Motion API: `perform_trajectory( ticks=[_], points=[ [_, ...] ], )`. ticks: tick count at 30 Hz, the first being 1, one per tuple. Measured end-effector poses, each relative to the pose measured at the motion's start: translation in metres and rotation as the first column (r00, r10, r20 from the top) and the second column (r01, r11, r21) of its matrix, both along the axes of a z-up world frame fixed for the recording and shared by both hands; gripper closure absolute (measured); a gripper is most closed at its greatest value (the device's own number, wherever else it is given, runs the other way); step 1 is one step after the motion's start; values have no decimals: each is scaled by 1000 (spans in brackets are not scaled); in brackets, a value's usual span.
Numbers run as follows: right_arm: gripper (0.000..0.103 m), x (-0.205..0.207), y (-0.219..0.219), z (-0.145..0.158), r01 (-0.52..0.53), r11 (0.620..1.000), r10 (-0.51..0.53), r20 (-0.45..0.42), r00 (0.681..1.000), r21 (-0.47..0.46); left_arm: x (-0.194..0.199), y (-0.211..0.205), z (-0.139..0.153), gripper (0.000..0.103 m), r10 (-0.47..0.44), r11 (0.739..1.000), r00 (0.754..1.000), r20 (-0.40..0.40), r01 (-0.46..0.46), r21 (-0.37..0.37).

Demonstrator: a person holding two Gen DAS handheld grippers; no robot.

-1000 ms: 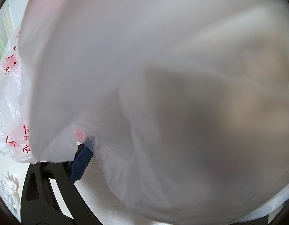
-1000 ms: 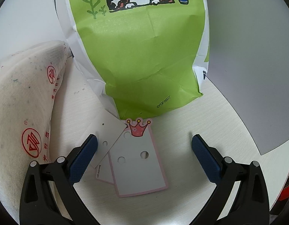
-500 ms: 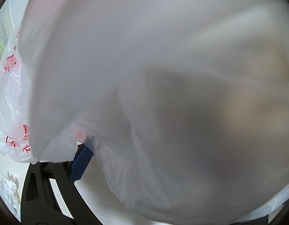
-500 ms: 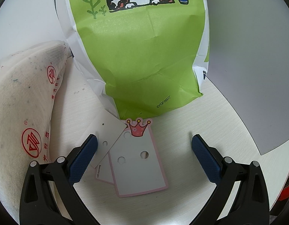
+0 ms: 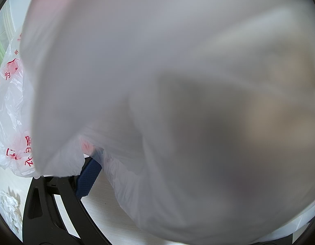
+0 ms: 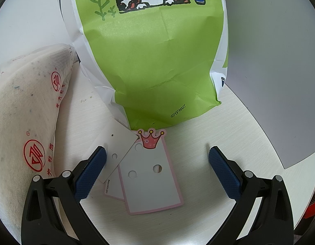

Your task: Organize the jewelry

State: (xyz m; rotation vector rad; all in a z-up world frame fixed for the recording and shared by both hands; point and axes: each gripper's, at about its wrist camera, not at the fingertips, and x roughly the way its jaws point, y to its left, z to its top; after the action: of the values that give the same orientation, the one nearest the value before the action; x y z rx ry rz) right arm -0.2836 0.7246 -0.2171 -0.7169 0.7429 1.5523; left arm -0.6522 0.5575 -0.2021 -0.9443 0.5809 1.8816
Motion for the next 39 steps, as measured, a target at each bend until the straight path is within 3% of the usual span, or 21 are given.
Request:
perform_trajectory(
  ticks=[39],
  points=[
    [6,0,1,-2,-2,1000,2,0,1000,0,-1,6,-1,5,0,1000,1000,0,0,0]
  ],
)
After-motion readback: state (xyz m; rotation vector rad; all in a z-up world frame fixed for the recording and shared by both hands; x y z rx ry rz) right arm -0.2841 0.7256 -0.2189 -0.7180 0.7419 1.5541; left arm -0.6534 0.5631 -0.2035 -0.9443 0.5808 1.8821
